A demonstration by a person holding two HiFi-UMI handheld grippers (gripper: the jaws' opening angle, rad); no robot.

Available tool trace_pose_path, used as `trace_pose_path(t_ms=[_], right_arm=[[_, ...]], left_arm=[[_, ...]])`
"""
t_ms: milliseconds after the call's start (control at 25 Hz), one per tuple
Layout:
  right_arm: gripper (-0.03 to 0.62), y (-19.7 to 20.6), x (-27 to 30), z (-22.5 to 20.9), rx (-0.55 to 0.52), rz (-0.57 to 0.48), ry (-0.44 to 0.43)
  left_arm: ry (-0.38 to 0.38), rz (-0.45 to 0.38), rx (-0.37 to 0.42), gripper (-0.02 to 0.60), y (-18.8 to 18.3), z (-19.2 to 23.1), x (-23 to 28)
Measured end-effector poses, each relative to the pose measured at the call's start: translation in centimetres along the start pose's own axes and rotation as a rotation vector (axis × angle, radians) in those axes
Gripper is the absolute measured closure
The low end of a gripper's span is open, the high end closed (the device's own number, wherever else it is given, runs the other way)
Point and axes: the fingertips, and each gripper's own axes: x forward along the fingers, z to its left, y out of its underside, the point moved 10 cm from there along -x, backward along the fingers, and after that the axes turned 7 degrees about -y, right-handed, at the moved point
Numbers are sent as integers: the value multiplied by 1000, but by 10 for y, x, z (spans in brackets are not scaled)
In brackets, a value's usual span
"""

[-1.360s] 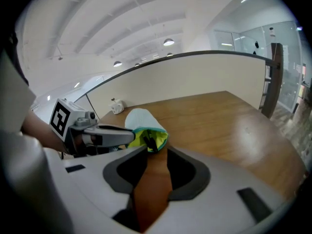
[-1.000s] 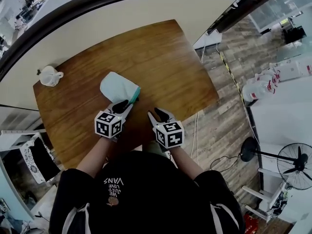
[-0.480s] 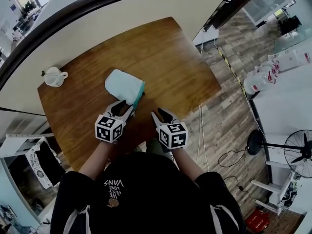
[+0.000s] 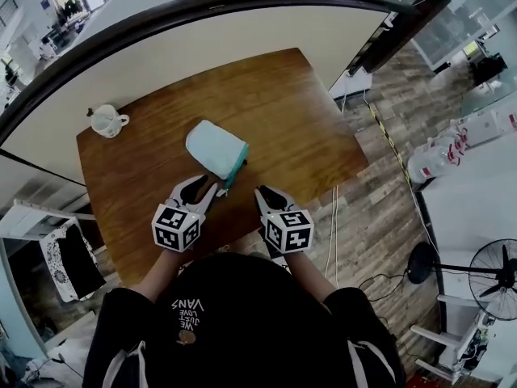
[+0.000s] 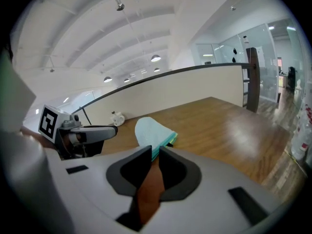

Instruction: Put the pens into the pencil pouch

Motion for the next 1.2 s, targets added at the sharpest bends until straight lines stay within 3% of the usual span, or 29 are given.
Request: trace_pose_path(t_ms=[120,320,680,1200], right_arm=[[556,-2,-10,0,-27,-22,-37],[579,-1,-34,-1,-59,-28,-97],[582,19,-75,-4,-88,-22,-200],[582,37,-124,-4,-176,-2,-282]], left_arm=[[-42,-24,14,532,-4,-14,-12],[-82,-30,38,566,-2,-45,-29],[-141,-2,34,571,18,-102,-53],[-202,-55,0,571,30,-160,-87]])
